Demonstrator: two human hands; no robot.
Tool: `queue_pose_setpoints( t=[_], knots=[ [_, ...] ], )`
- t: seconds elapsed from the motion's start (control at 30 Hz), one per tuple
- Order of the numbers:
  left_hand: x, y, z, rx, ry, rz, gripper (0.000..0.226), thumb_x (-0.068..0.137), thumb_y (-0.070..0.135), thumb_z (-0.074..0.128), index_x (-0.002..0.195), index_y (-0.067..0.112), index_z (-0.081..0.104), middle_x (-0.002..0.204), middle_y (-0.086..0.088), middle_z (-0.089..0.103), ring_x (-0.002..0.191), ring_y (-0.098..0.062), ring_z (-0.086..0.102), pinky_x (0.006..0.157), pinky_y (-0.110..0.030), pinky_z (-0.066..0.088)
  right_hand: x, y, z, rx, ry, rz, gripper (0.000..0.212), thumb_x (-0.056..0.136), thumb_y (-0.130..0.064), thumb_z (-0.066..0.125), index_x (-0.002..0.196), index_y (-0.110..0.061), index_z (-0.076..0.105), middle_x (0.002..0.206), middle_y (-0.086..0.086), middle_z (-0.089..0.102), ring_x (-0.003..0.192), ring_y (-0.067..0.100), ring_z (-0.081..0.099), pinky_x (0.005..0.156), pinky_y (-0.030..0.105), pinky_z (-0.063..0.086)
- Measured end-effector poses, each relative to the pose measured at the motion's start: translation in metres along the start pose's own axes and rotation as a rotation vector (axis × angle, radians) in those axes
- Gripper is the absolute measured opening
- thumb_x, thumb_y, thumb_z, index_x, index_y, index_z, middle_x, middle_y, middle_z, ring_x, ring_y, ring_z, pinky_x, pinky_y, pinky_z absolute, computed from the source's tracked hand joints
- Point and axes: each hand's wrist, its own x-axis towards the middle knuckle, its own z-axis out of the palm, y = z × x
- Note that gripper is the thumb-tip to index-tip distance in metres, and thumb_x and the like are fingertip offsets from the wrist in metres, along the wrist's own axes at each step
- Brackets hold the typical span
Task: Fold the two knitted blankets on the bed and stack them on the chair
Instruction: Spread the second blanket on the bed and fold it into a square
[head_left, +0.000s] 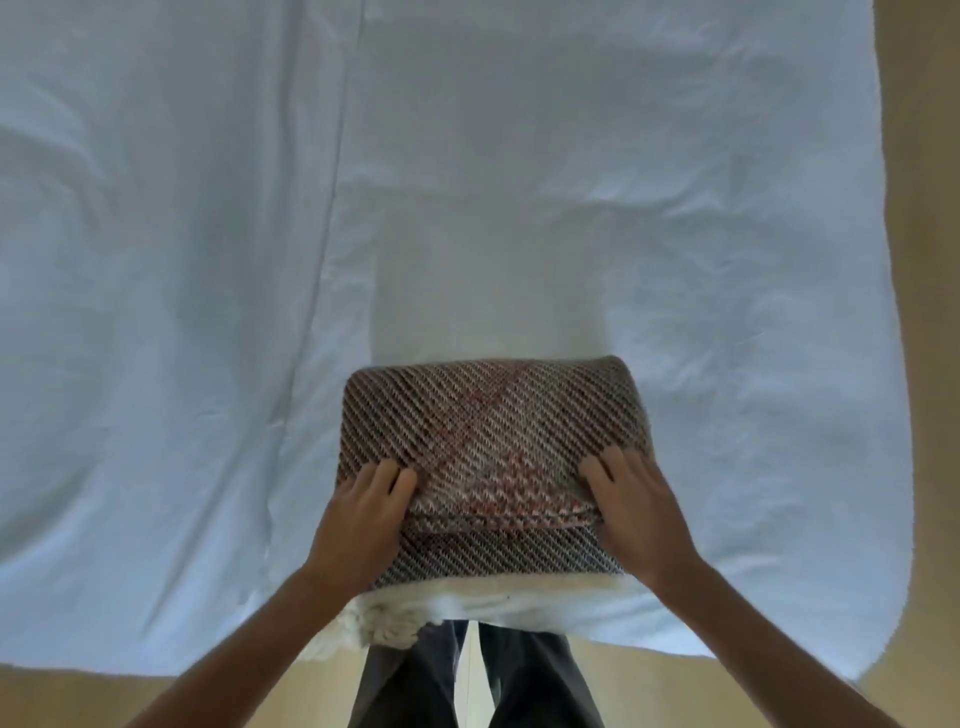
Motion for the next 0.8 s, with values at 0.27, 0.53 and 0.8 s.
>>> queue_pose_setpoints(
  t=[0.27, 0.53, 0.8],
  knots=[
    [-0.04, 0.009, 0.043, 0.072, -0.194, -0.123, 0.046, 0.045, -0.002, 0.083, 0.083, 0.01, 0.06, 0.075, -0.007, 0.058, 0.062, -0.025, 0.057, 0.054, -0.034, 0.053, -0.055, -0.021, 0.051, -0.043, -0.134, 0.071, 0.037, 0.046, 0.011, 0.073, 0.077, -0.007, 0.062, 0.072, 0.01, 0.057, 0.063, 0.029, 0.055, 0.057, 0.039, 0.052],
    [-0.057, 0.016, 0.058, 0.109, -0.45, -0.133, 0.049, 0.048, 0.007, 0.084, 0.093, 0.011, 0.064, 0.087, -0.008, 0.06, 0.074, -0.025, 0.06, 0.062, -0.036, 0.056, -0.071, -0.025, 0.071, -0.037, -0.357, 0.14, 0.045, 0.048, 0.006, 0.076, 0.088, -0.007, 0.063, 0.084, 0.009, 0.059, 0.073, 0.028, 0.058, 0.067, 0.037, 0.053],
    [0.011, 0.03, 0.04, -0.164, -0.21, -0.182, 0.023, 0.088, 0.027, 0.044, 0.101, 0.011, 0.053, 0.104, -0.007, 0.055, 0.094, -0.021, 0.055, 0.08, -0.034, 0.05, -0.013, -0.044, 0.054, 0.154, -0.092, 0.169, 0.025, 0.081, -0.015, 0.054, 0.104, -0.007, 0.06, 0.108, 0.012, 0.06, 0.102, 0.028, 0.056, 0.088, 0.046, 0.049]
  ],
)
